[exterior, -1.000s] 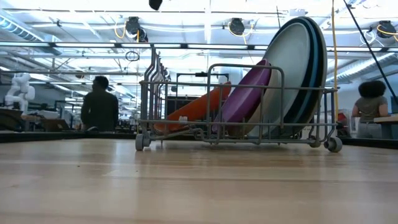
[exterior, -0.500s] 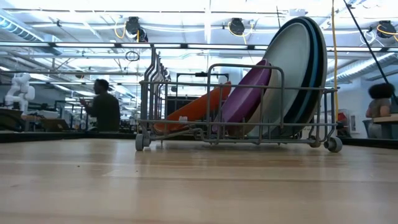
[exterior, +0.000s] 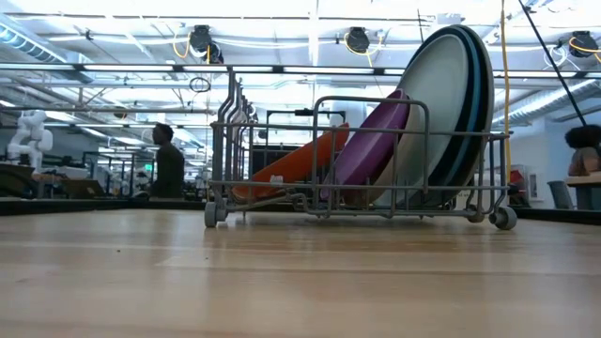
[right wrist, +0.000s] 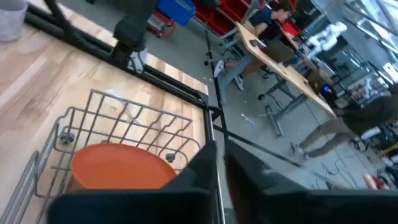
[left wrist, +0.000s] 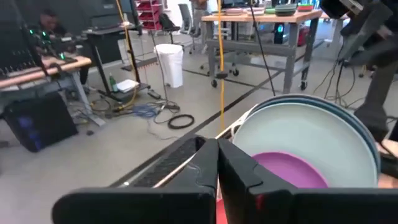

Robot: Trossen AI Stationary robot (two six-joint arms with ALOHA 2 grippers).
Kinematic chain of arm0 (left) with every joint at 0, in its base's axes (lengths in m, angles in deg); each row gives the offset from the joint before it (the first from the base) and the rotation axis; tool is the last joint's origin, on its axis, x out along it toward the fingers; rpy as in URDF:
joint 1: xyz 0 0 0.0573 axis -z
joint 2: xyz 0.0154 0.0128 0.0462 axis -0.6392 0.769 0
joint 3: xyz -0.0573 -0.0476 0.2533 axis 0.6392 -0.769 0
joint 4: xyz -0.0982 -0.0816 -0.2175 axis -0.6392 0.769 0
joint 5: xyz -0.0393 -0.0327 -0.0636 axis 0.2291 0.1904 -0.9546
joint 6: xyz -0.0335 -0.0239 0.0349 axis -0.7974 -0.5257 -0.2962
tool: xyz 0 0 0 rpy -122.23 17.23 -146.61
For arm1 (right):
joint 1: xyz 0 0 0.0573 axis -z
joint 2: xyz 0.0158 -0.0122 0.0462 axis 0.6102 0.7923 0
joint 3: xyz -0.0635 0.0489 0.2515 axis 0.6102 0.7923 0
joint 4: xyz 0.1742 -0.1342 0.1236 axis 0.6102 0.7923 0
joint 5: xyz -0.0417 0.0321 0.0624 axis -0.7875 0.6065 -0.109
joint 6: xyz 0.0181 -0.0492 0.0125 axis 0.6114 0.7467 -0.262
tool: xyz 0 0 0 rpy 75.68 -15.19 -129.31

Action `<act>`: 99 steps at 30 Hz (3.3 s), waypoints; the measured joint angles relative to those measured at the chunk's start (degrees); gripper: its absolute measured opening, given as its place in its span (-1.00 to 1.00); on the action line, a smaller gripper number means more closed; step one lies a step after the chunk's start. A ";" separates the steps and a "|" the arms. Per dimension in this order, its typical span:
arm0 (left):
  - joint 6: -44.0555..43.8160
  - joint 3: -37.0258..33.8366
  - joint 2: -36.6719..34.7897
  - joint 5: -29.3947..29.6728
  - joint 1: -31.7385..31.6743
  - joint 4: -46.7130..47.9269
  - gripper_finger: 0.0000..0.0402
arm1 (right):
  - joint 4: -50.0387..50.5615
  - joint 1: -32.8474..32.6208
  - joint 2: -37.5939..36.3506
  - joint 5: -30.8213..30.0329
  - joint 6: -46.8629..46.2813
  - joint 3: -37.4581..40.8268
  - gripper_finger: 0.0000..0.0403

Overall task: Sort dishes
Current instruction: Return to Home Position

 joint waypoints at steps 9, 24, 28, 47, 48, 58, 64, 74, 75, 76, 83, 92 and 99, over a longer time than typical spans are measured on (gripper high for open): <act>10.10 -6.58 -8.49 -6.87 0.00 -7.56 -0.99 | -2.13 2.07 -7.62 4.87 -5.19 1.78 -0.99; 19.00 -40.19 -24.94 -23.71 -4.67 -37.75 -1.00 | -29.97 3.21 -32.09 23.05 -14.51 41.39 -1.00; 17.41 -45.62 -26.11 -24.47 -5.30 -42.09 -1.00 | -36.68 3.21 -36.68 24.28 -18.57 49.92 -1.00; 13.97 -68.60 -40.48 -26.45 -5.38 -51.62 -1.00 | -42.67 3.34 -55.58 26.22 -28.00 70.88 -1.00; 14.07 -69.05 -40.80 -26.32 -5.39 -51.11 -1.00 | -41.69 3.34 -55.69 26.64 -28.04 70.88 -1.00; 13.08 -69.07 -41.77 -28.79 -7.03 -42.57 -1.00 | -37.63 3.32 -55.75 26.25 -28.73 70.86 -1.00; 9.39 -69.10 -44.19 -29.21 -8.21 -34.17 -1.00 | -33.30 3.36 -55.75 24.87 -28.83 70.82 -1.00; 6.84 -69.13 -47.91 -30.73 -8.22 -26.62 -1.00 | -31.20 3.36 -55.75 24.91 -29.13 70.82 -1.00; 6.47 -69.13 -48.02 -31.07 -8.22 -26.18 -1.00 | -30.80 3.36 -55.75 25.07 -29.44 70.82 -1.00; 6.40 -69.13 -48.08 -31.68 -8.22 -25.90 -1.00 | -30.23 3.38 -55.75 25.22 -29.74 70.82 -1.00; 5.52 -69.16 -48.09 -31.94 -8.22 -24.44 -1.00 | -29.77 3.36 -55.73 24.88 -28.60 70.82 -1.00; 1.91 -69.17 -45.78 -30.70 -8.26 -23.05 -1.00 | -29.59 3.36 -55.73 23.67 -28.07 70.82 -0.98; 1.95 -69.18 -44.26 -30.64 -8.26 -23.00 -1.00 | -29.59 3.37 -55.71 23.67 -25.54 70.82 -0.97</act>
